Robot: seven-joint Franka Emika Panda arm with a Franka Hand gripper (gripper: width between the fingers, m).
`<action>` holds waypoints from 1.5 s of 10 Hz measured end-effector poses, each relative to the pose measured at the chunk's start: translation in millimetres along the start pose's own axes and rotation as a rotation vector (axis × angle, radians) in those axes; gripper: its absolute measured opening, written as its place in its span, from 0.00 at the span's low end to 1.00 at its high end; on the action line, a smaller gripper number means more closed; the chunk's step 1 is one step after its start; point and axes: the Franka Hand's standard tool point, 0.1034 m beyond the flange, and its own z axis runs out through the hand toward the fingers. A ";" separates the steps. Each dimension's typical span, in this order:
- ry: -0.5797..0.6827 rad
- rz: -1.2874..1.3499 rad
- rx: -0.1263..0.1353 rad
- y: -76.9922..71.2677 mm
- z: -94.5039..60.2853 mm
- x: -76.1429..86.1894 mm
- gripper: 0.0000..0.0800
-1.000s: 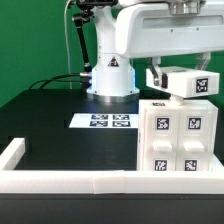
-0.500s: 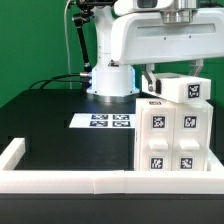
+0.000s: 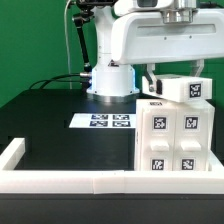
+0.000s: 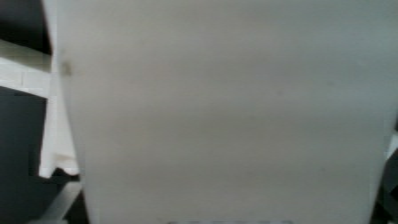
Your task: Assemble cabinet
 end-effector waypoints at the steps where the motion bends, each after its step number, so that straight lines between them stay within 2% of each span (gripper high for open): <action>1: 0.000 0.000 0.000 0.0 0.0 0.0 0.68; 7: 0.000 0.078 0.002 -0.4 0.0 0.1 0.68; 11: 0.011 0.503 0.014 -9.2 0.4 -2.1 0.68; 15: 0.012 0.854 0.029 -9.1 0.8 -2.2 0.68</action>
Offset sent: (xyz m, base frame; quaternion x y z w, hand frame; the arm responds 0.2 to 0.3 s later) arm 0.0000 0.0000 0.0000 0.0000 0.0000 0.0000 1.0000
